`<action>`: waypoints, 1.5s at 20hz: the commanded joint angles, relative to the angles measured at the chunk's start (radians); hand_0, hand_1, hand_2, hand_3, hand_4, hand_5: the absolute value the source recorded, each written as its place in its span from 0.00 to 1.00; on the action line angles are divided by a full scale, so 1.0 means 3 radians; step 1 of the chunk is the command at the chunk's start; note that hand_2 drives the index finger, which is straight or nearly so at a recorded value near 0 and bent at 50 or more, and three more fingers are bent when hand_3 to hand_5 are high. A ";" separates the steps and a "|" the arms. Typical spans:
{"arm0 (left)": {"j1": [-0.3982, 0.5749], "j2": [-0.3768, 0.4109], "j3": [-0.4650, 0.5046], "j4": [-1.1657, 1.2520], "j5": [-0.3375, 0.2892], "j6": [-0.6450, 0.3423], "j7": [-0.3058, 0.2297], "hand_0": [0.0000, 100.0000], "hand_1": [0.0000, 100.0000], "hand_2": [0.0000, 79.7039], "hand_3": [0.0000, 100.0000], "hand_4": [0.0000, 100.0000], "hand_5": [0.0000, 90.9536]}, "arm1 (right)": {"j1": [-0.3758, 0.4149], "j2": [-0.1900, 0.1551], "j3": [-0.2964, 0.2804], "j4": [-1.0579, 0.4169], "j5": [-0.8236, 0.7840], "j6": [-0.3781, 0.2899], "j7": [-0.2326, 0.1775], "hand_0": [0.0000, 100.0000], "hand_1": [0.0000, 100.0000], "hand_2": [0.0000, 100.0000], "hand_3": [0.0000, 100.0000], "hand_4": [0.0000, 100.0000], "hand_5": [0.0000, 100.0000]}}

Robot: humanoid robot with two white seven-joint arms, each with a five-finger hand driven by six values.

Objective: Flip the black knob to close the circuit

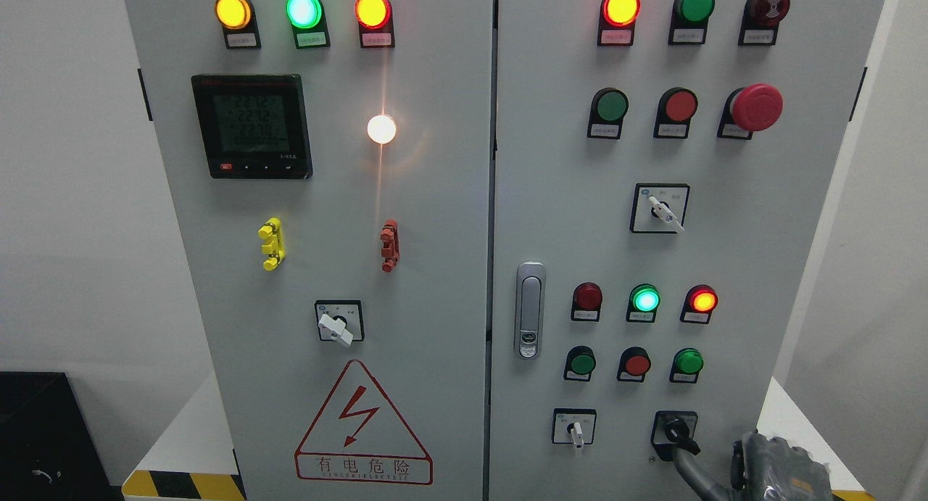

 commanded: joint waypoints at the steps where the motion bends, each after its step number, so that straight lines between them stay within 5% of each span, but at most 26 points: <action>1: 0.0000 0.0000 0.0001 -0.0003 0.0000 -0.0003 0.0003 0.12 0.56 0.00 0.00 0.00 0.00 | 0.0043 0.0013 0.0172 0.0098 0.0001 -0.0007 -0.0022 0.00 0.00 0.94 1.00 1.00 0.99; 19: 0.0000 0.0000 -0.0004 0.0002 0.0000 -0.0003 -0.0003 0.12 0.56 0.00 0.00 0.00 0.00 | 0.0324 0.0105 0.0269 -0.0336 -0.0152 -0.0007 -0.0171 0.00 0.00 0.94 1.00 1.00 0.99; 30: 0.0000 0.0000 -0.0004 0.0002 0.0000 -0.0003 -0.0002 0.12 0.56 0.00 0.00 0.00 0.00 | 0.0661 0.0223 0.0458 -0.0679 -0.1429 -0.0028 -0.0855 0.00 0.00 0.85 1.00 0.95 0.94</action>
